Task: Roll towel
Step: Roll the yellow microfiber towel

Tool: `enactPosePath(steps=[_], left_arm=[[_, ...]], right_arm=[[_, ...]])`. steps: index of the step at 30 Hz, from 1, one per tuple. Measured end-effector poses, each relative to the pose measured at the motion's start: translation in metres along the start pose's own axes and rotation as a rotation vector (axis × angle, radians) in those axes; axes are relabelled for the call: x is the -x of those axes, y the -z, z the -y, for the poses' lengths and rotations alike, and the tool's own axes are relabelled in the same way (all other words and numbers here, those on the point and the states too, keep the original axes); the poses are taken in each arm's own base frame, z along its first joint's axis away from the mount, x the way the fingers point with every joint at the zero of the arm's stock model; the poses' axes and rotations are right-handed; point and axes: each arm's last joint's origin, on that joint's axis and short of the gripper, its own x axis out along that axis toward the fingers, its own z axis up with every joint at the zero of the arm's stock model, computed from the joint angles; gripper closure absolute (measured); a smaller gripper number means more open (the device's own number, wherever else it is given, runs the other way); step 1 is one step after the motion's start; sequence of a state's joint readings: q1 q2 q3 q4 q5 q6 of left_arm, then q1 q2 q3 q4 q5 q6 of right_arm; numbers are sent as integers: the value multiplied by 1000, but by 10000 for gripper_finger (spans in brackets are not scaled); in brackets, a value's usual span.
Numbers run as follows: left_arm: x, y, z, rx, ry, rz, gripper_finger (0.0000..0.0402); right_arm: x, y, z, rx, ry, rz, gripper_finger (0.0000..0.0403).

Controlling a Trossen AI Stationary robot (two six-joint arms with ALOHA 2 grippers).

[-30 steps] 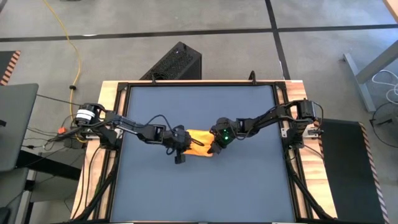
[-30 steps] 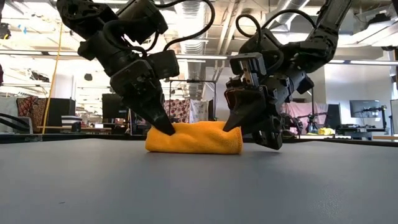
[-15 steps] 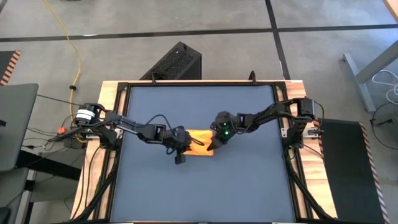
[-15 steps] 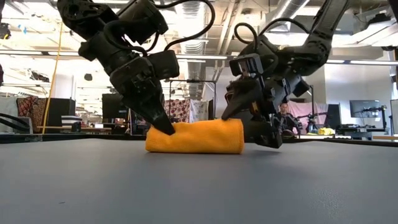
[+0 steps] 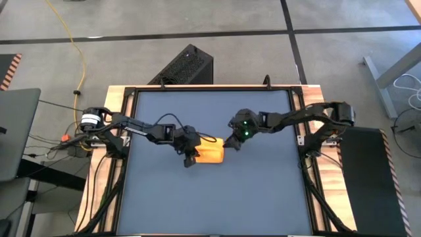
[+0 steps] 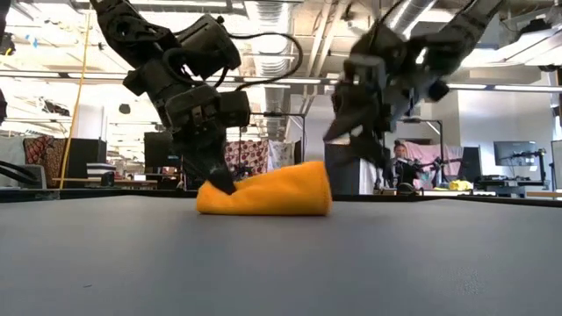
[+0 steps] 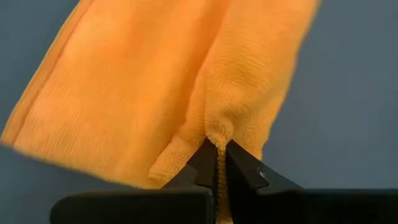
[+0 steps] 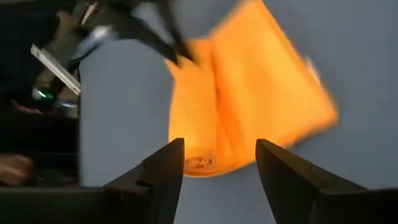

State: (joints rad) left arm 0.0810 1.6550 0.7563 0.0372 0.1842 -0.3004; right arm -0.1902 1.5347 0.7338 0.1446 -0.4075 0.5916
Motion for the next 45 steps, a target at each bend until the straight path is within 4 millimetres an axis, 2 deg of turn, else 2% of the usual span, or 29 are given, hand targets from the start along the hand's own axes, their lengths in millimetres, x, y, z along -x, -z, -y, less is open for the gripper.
enactPosePath(steps=[4, 8, 12, 15, 26, 30, 37, 45], left_arm=[[2, 1, -7, 30, 9, -34, 400], [3, 0, -12, 84, 37, -42, 400], [4, -1, -17, 123, 59, -47, 400], [5, -2, -18, 135, 74, -52, 400], [5, -2, -21, 146, 106, -60, 400], [5, -2, -21, 145, 108, -58, 396], [10, -8, -19, 89, 116, -19, 339], [45, -30, -22, -10, 83, 128, 285]], right_arm=[[0, 11, -34, 337, 22, 67, 179], [-13, 32, -56, 637, 103, 84, 179], [-28, 48, -64, 783, 230, 117, 179], [-35, 51, -67, 823, 305, 139, 179], [-68, 48, -65, 885, 357, 85, 179], [-76, 48, -54, 775, 391, 76, 183], [-75, 47, -42, 602, 388, 60, 221], [-78, 44, -33, 475, 334, 42, 288]])
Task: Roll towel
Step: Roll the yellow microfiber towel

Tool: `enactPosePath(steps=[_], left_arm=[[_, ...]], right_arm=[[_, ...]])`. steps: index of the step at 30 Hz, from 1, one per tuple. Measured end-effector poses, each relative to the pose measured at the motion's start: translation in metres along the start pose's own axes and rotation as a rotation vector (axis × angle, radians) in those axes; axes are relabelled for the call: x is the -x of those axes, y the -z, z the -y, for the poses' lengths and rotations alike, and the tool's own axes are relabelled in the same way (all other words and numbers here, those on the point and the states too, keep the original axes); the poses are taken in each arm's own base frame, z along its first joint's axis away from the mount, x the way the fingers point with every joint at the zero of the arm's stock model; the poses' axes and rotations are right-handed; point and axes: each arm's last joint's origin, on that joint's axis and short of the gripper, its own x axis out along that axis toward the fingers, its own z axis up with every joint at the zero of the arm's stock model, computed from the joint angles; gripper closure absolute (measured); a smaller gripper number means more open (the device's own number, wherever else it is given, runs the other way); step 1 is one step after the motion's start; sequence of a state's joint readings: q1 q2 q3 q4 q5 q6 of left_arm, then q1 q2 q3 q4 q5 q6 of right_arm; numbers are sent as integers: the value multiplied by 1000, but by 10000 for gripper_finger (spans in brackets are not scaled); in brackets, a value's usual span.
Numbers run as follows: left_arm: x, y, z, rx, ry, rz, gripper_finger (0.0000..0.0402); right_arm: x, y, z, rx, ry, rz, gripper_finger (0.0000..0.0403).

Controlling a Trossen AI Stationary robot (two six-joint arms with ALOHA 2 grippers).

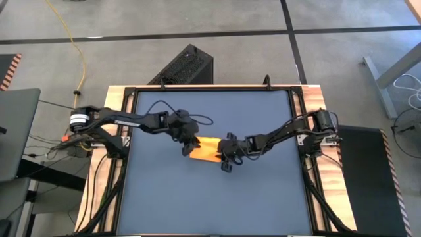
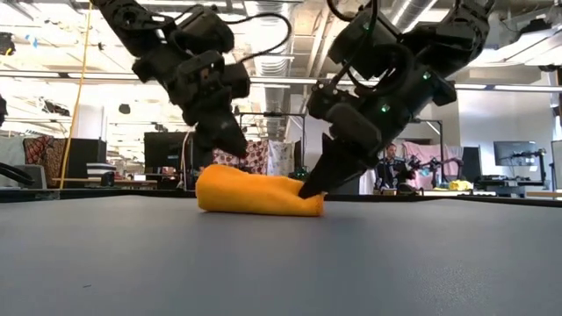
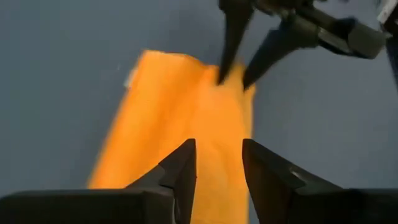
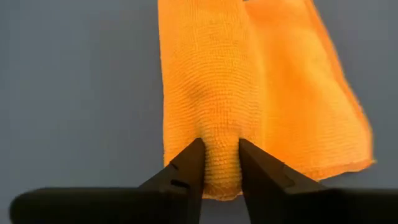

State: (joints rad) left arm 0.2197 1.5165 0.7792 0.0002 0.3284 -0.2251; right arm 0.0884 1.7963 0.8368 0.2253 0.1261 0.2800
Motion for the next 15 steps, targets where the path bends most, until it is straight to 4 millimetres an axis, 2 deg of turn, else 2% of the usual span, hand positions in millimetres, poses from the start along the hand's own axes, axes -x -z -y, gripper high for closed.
enactPosePath(steps=[6, 11, 15], left_arm=[[20, -6, 5, -61, -28, 52, 281], [11, 10, 18, -165, -9, -5, 280], [-1, 23, 25, -266, -119, -48, 280]], right_arm=[[-2, -2, 12, -107, -44, -24, 309], [-3, -6, 26, -201, -131, -56, 310], [-3, -8, 35, -236, -195, -78, 310]])
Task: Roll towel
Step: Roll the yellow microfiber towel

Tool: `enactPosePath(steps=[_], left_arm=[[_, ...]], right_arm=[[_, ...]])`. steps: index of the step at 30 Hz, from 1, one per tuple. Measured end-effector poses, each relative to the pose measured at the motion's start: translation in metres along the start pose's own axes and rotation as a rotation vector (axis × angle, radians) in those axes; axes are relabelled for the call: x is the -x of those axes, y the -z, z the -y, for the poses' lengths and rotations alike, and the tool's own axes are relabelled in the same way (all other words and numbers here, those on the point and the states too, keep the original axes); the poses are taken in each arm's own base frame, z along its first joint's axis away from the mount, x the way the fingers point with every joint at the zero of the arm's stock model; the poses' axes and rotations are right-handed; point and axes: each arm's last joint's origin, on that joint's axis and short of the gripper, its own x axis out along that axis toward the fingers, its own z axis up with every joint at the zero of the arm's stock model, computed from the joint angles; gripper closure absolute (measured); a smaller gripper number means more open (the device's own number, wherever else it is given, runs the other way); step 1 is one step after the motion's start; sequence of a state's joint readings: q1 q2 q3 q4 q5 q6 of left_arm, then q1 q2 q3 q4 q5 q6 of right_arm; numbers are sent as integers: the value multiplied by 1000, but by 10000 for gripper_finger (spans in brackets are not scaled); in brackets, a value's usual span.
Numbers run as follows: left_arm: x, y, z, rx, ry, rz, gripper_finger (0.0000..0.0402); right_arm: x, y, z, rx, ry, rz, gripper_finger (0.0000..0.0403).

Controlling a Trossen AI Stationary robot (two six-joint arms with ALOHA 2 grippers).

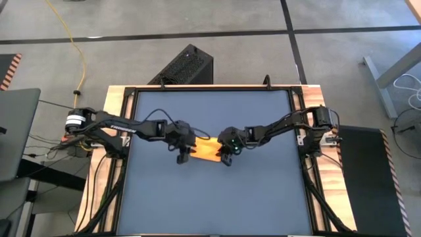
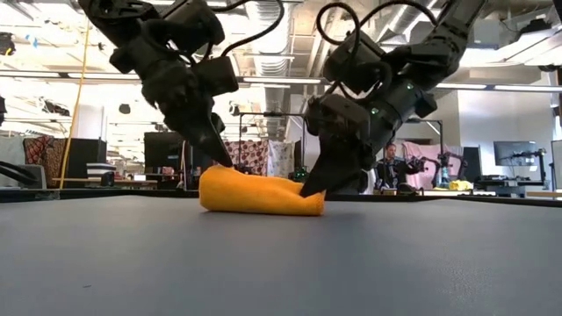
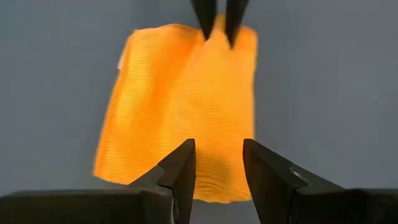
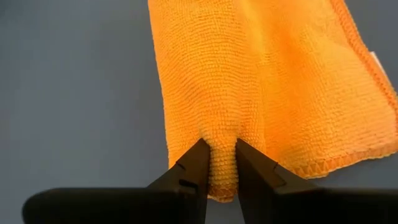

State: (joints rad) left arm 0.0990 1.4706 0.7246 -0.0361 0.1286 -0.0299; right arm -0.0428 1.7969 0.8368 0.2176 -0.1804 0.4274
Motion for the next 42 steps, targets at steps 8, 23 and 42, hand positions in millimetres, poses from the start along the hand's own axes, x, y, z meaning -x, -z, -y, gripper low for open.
enactPosePath(steps=[8, 23, 42], left_arm=[[-18, 9, -3, 21, -162, -44, 280], [-44, 27, -9, 131, -75, -140, 310], [-44, 28, -12, 167, -49, -154, 317]], right_arm=[[3, -5, 11, -84, -96, -43, 311], [12, -17, 35, -152, -154, -37, 311], [39, -26, 60, -222, -201, -88, 211]])
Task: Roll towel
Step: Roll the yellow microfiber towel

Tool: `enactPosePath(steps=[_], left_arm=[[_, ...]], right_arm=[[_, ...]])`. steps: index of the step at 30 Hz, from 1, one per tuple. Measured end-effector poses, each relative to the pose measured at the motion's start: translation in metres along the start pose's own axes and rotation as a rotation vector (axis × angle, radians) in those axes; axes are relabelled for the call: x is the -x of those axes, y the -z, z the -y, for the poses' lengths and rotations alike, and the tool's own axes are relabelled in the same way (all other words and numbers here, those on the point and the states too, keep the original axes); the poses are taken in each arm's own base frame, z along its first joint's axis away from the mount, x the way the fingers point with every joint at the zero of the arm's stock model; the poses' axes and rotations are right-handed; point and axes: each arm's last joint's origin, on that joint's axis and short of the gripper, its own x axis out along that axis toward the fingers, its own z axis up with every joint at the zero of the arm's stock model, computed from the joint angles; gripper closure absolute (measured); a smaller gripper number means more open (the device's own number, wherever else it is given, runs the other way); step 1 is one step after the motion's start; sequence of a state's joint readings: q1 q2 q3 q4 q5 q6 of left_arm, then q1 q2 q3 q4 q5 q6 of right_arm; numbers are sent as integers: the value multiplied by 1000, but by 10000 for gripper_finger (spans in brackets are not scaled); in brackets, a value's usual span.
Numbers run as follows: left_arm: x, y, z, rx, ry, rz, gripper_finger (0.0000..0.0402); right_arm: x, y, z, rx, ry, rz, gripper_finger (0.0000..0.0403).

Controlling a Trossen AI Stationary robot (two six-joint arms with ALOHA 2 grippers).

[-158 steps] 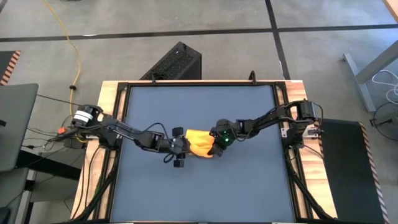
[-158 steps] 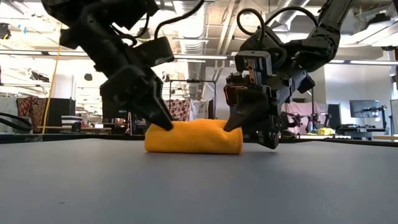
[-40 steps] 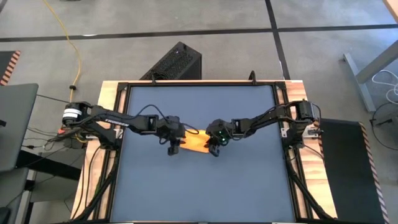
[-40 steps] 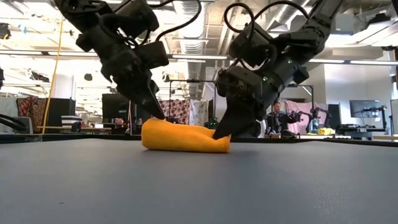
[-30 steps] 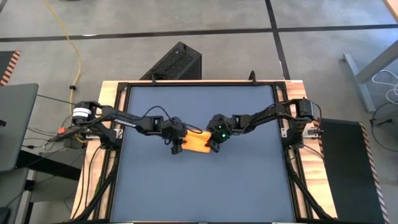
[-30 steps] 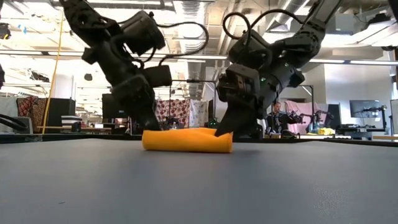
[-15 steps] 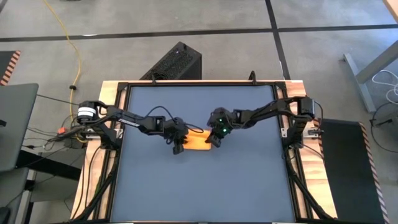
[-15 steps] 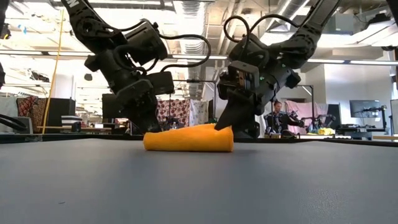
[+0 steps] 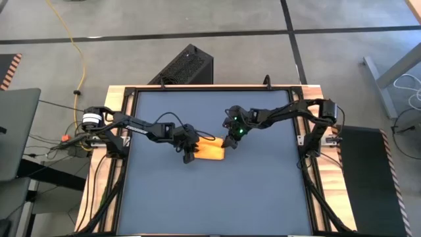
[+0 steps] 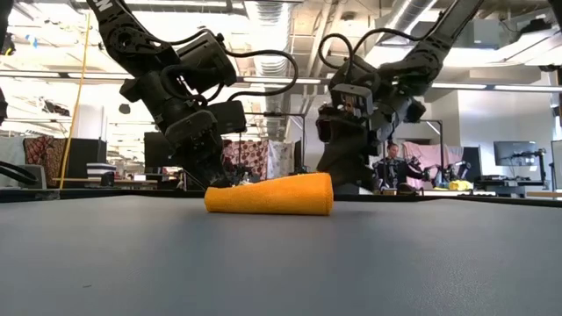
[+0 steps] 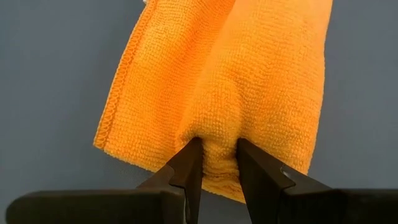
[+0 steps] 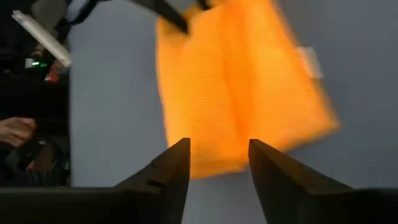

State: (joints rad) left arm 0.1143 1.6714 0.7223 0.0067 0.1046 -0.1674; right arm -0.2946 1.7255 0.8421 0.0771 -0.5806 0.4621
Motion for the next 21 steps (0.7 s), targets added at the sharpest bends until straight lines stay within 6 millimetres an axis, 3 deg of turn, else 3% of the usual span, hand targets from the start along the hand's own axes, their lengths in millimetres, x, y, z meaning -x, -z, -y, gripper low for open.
enactPosePath(steps=[4, 8, 12, 16, 21], left_arm=[[0, 0, 0, 15, 5, -1, 317], [0, 0, -2, 56, 46, -8, 317], [1, -1, -8, 113, 111, -16, 317], [2, -2, -13, 138, 141, -19, 317], [3, -3, -15, 145, 152, -17, 317]], right_arm=[[20, -3, -1, 20, 36, 10, 190], [29, -4, -31, 202, 47, 79, 188], [21, 14, -77, 517, 138, 119, 195], [6, 42, -114, 895, 374, 153, 206], [-19, 70, -126, 1165, 598, 86, 213]])
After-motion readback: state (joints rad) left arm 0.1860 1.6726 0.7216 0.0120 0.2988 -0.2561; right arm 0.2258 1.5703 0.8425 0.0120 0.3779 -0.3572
